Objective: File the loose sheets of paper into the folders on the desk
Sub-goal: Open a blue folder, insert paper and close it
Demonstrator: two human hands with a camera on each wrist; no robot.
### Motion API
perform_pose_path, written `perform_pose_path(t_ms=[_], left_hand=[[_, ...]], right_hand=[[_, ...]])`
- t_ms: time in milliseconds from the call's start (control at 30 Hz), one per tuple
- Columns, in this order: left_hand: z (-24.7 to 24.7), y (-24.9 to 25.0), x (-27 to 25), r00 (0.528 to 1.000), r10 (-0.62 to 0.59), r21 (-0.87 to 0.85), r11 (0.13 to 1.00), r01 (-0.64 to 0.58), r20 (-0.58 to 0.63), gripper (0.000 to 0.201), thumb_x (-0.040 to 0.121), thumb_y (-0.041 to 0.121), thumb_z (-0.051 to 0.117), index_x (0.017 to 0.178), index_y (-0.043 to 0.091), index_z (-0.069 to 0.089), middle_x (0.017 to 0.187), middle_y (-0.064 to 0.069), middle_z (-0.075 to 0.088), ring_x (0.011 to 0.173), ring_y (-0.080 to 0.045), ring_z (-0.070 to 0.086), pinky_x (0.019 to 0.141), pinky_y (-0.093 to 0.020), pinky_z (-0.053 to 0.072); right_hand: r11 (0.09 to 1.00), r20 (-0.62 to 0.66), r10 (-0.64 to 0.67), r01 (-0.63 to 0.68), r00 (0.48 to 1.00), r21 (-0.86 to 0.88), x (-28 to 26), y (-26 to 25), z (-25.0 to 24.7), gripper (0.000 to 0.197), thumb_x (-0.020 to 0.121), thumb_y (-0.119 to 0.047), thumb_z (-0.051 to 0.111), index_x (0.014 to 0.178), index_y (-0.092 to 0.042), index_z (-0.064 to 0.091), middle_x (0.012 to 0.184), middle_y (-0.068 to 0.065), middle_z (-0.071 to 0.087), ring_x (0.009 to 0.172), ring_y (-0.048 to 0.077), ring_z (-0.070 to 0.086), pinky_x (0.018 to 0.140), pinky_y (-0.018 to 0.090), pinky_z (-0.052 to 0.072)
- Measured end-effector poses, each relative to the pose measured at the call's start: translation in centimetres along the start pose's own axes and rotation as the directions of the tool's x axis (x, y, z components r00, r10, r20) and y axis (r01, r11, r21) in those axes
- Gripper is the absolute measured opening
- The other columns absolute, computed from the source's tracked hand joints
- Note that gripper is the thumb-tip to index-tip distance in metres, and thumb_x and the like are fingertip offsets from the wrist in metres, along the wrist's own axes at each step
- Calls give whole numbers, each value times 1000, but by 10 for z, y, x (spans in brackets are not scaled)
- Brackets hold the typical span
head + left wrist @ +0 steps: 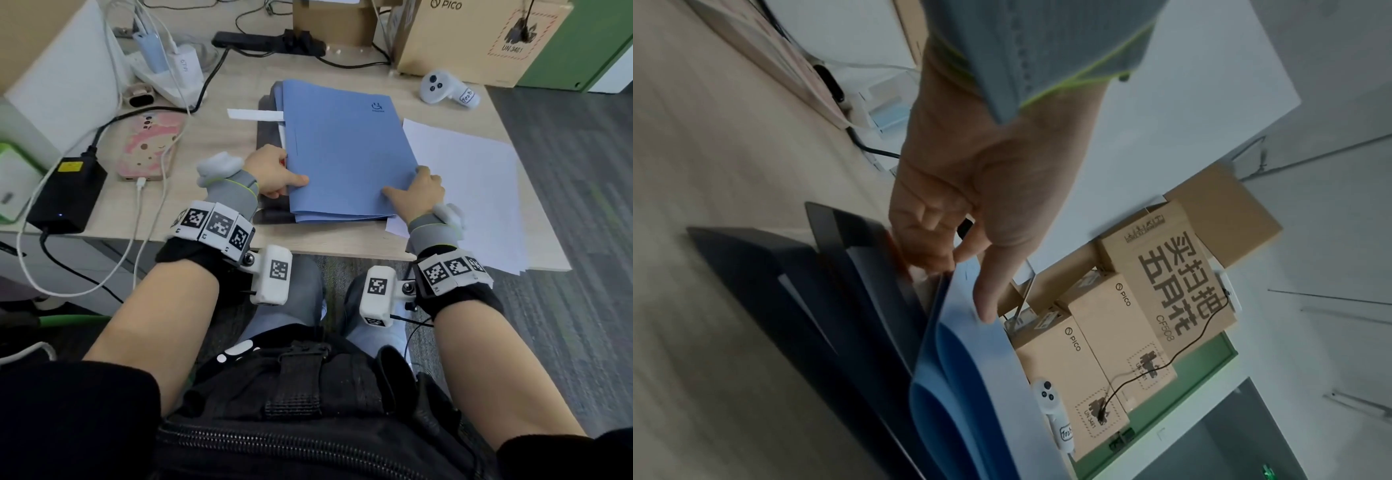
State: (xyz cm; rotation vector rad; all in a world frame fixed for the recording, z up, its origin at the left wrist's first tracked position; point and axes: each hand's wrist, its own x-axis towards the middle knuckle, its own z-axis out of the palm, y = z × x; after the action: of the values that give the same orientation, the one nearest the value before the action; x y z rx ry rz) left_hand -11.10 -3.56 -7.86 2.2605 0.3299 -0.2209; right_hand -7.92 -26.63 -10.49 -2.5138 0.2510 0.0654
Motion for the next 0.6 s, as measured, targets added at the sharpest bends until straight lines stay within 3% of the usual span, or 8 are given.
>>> perform_pose_path(t_ms=[67,100,200,267,333,433,500,600], left_hand=[[1,2,1,999,31,43,999,-30,-27,24,81,20,71,98,9,59,71,-4,51,41,-6,54,36,-11,41],[1,3,0,997,51,57,997,-48,-54,26,79,20,72,97,7,60,79,-6,53,54,-10,57,45,-12,45],[2,7,1,990,79,246,968,-48,-117,51,61,44,78,90,6,61,106,-15,53,98,-30,56,78,-35,48],[6,16,-5,994,91,420,905,-58,-59,82,48,63,71,110,10,59,125,-16,47,124,-34,40,99,-38,38],[13,24,-11,994,77,548,830,-105,74,111,46,68,74,138,15,40,145,-15,31,138,-32,20,111,-43,26],[24,32,-15,976,56,655,733,-183,209,115,55,56,81,148,27,18,156,-14,13,144,-36,8,116,-52,20],[27,35,-13,971,73,656,726,-208,227,110,61,50,81,148,26,18,155,-12,20,142,-38,16,114,-49,25],[23,40,-13,966,160,605,755,-253,204,94,69,42,78,146,20,29,147,-7,40,134,-30,38,106,-39,36]], right_hand=[[1000,-27,-13,14,1000,23,-1,1,-3,62,81,-26,62,135,-6,37,132,18,45,123,36,43,97,42,38],[999,-30,-17,18,999,32,-1,2,-3,61,81,-25,61,135,-7,38,132,18,45,122,37,44,97,43,38],[998,-23,-26,27,999,52,-3,3,-6,60,81,-22,60,136,-7,40,135,17,45,123,37,45,100,42,39],[997,-12,-23,23,1000,69,-4,5,-7,61,81,-20,61,137,-6,40,136,17,45,124,36,44,102,41,38],[996,-6,-12,13,1000,84,-4,7,-8,61,80,-19,61,137,-7,40,135,16,48,125,35,43,101,40,38],[990,-22,-17,20,1000,137,-3,9,-11,60,79,-18,60,135,-9,42,131,14,53,123,32,46,99,40,42],[983,-34,-18,23,999,180,-4,10,-13,58,80,-18,60,134,-10,43,131,12,54,122,31,48,100,39,42],[981,-35,-25,31,999,193,-5,12,-15,55,82,-20,60,134,-10,43,132,12,53,124,30,47,100,37,41]])
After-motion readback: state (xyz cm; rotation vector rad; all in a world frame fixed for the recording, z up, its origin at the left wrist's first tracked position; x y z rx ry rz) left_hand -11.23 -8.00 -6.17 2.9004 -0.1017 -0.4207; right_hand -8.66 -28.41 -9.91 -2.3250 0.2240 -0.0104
